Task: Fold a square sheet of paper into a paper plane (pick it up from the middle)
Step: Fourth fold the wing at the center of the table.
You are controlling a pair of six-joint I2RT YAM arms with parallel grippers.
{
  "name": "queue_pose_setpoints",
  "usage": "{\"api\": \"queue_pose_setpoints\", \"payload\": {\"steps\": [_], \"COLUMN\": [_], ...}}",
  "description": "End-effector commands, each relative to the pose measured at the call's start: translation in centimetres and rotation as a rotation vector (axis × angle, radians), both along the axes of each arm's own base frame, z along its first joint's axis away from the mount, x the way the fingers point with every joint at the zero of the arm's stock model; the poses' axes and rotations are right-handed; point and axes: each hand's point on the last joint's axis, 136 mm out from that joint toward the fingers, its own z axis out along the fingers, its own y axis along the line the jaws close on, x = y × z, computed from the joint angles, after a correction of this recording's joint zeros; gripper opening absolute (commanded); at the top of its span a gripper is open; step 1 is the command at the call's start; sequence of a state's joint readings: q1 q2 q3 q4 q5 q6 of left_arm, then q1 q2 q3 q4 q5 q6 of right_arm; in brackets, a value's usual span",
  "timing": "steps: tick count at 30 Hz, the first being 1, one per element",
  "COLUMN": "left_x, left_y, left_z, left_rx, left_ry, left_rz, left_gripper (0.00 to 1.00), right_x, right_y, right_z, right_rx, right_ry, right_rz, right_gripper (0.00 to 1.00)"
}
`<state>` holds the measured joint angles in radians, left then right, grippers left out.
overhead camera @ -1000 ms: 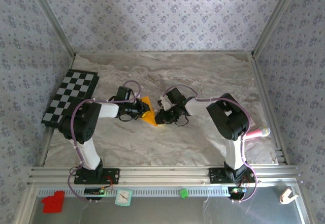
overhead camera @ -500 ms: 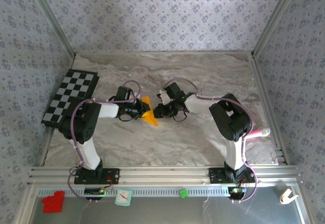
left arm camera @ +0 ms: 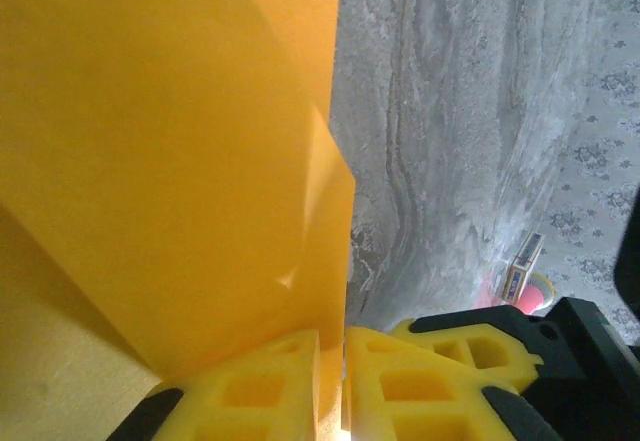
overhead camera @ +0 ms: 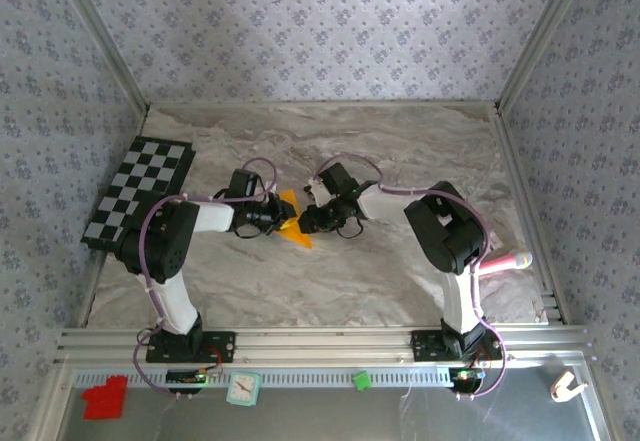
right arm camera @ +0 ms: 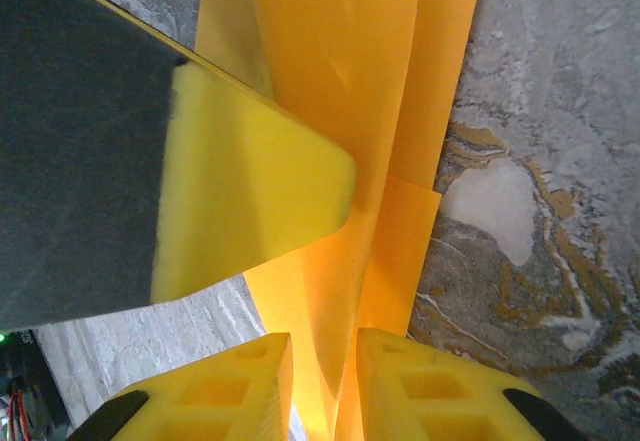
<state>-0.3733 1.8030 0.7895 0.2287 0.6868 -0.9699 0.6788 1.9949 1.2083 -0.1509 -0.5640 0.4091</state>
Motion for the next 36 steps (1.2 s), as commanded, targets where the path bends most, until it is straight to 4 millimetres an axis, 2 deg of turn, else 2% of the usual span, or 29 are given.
{"api": "queue_pose_setpoints", "payload": {"steps": [1,8,10,14,26,36], "left_x": [0.6,0.8,1.0,1.3,0.7,1.2], "left_y": [-0.7,-0.7,-0.5,-0.1,0.3,0.1], "left_z": [1.7,2.6,3.1,3.7,1.6,0.9], "left_rx": [-0.043,-0.053,-0.055,-0.058,-0.051,-0.047], "left_ry": [-0.038,-0.058,-0.074,-0.098,-0.059,-0.047], "left_rz": [-0.012,-0.007,0.001,0.016,0.034,0.023], "left_gripper": [0.15,0.15,0.17,0.21,0.19,0.16], "right_x": [-0.4,-0.3,-0.9,-1.1,-1.1,-1.1], "right_y": [0.3,-0.4,-1.1,-1.3,-1.6,-1.7], "right_z": [-0.7,-1.8,-2.9,-3.5,-3.9,-4.1], "right_rx": [-0.016,-0.016,-0.015,0.012,0.023,0.013], "right_ry": [0.018,0.041,0.079,0.113,0.137,0.144], "right_rz": [0.028,-0.002,-0.014,-0.022,-0.032,-0.036], "right_gripper": [0.24,0.17,0.15,0.13,0.13,0.13]}}
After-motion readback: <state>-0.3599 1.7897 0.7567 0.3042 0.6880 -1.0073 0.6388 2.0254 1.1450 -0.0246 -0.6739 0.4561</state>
